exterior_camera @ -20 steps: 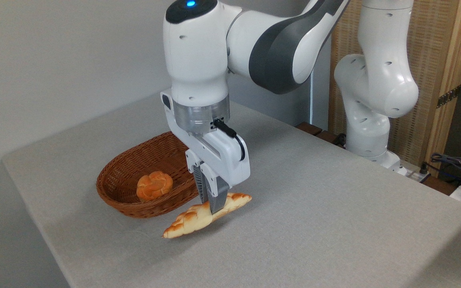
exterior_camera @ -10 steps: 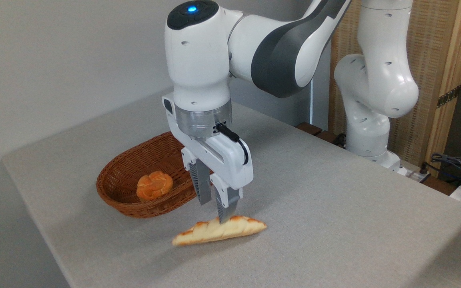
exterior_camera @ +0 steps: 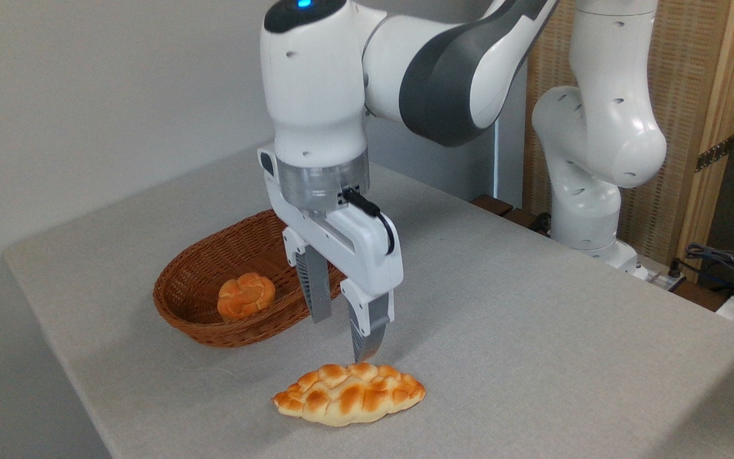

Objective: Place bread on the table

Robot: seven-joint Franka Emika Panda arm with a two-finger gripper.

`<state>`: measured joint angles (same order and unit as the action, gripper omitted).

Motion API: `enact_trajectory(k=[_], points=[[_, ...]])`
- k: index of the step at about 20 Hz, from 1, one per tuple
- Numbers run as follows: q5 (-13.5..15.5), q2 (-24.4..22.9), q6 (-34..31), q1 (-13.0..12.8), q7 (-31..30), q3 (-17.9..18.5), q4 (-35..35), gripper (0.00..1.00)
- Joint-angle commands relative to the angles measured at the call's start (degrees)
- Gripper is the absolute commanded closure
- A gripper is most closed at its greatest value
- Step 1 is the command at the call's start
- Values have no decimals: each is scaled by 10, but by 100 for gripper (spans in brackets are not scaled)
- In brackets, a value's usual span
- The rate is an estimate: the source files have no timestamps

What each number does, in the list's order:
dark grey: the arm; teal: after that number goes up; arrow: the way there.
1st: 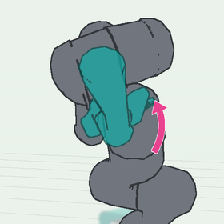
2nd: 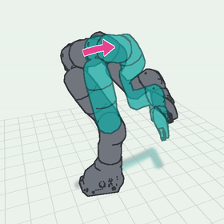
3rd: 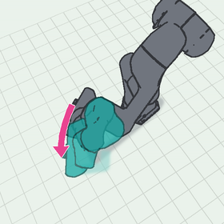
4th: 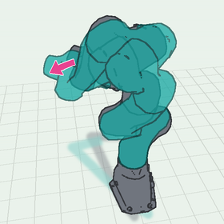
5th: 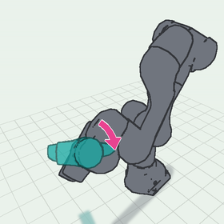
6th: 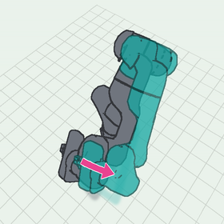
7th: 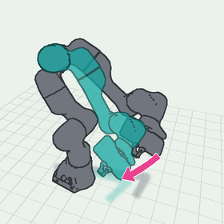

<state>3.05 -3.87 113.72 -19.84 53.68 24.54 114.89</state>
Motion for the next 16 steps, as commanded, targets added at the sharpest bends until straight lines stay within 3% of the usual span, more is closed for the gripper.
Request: enact_trajectory(k=[1, 3, 6, 7, 9, 10, 13, 16], points=[[-4, -10, -66, -6, -10, 0, -67, 0], [1, 16, -118, -6, -20, 0, -136, 0], [0, 27, -157, -1, -43, -18, -183, 0], [-2, 27, -164, 22, -52, -48, -193, 0], [-5, 27, -184, 101, -69, -139, -220, 0], [-7, 28, -193, 125, -80, -171, -224, 0], [-9, 38, -198, 133, -156, -194, -224, 0], [-7, 40, -198, 133, -154, -197, -222, 0]])
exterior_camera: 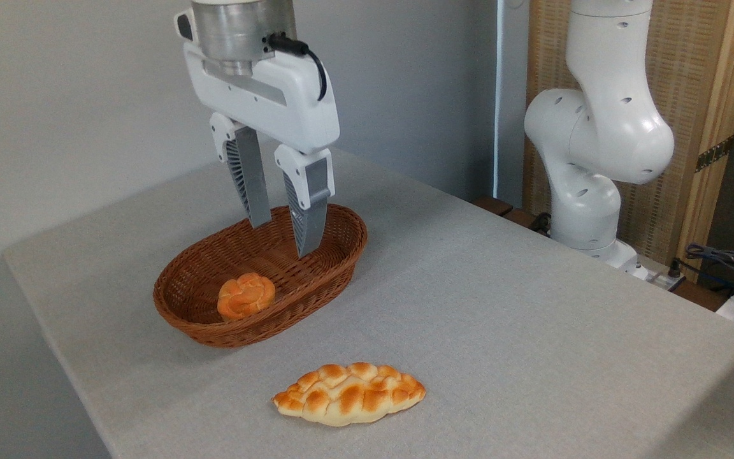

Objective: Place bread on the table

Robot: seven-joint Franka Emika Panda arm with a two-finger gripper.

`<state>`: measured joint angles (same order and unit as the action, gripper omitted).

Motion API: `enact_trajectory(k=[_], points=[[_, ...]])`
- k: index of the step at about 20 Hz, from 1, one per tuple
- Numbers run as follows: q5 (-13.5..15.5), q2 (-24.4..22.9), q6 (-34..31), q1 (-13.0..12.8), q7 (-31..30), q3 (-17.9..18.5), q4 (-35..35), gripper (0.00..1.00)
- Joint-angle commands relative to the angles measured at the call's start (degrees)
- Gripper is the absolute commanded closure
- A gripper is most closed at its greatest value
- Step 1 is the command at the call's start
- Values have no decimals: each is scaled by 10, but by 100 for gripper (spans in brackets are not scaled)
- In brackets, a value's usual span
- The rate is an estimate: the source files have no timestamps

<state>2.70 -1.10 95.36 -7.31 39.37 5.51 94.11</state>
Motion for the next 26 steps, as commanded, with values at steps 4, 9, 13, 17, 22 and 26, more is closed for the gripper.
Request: enact_trajectory(k=[4, 9, 13, 17, 22, 26], points=[[-3, 17, -32, 8, -1, -9, -15, 0], [-3, 20, -34, 13, 2, -38, -15, 0], [-3, 21, -32, 15, -2, -51, -17, 0], [-2, 21, -16, 31, -3, -52, -20, 0], [-2, 19, -17, 37, -2, -45, -27, 0], [-2, 19, -17, 38, 4, -40, -28, 0]])
